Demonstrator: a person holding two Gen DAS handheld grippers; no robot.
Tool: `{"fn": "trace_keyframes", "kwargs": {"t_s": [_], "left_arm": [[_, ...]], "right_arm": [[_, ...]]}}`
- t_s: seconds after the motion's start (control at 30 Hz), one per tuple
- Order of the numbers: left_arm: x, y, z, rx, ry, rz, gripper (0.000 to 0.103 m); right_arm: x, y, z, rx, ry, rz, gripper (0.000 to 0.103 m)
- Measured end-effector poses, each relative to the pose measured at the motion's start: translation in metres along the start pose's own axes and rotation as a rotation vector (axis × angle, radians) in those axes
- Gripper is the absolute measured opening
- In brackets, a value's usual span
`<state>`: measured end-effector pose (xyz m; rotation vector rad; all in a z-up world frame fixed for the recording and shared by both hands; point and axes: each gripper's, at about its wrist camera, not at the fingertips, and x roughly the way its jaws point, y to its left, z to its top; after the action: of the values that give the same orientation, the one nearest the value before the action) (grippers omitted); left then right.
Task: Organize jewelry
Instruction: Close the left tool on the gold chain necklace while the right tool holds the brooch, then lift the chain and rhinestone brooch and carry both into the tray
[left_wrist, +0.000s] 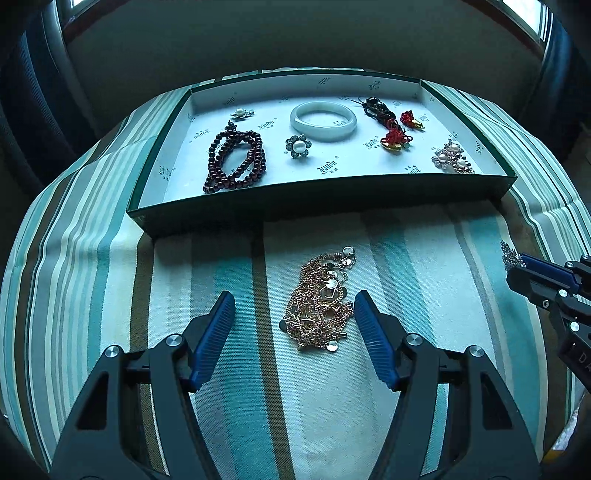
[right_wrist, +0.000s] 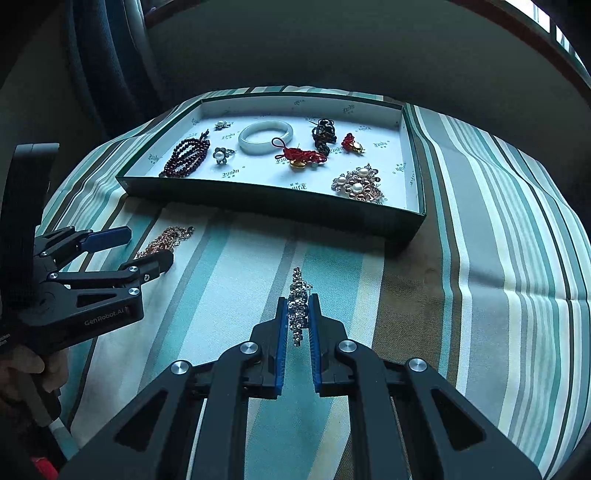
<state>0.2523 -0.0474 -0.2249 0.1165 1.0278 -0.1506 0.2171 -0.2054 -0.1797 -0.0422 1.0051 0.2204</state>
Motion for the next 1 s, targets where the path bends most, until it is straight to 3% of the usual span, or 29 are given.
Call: {"fn": "trace_keyframes", "kwargs": {"t_s": [0.33, 0.5, 0.53, 0.6, 1.0], "left_arm": [[-0.004, -0.008, -0.001, 0.043, -0.013, -0.063, 0.021], [-0.005, -0.008, -0.002, 0.043, -0.019, -0.065, 0.019], [-0.006, -0.008, -0.002, 0.043, -0.024, -0.066, 0.012], [-0.008, -0.007, -0.001, 0.041, -0.031, -0.064, 0.009], [-0.020, -0.005, 0.001, 0.044, -0.067, -0.060, 0.006]], "right_arm": [[0.001, 0.003, 0.000, 0.000, 0.003, 0.005, 0.011], [0.002, 0.003, -0.001, 0.001, 0.002, 0.008, 0.011], [0.002, 0.003, -0.001, 0.000, 0.001, 0.008, 0.011], [0.002, 0.003, -0.001, 0.002, -0.001, 0.010, 0.011], [-0.003, 0.002, -0.001, 0.006, -0.020, 0.019, 0.011]]}}
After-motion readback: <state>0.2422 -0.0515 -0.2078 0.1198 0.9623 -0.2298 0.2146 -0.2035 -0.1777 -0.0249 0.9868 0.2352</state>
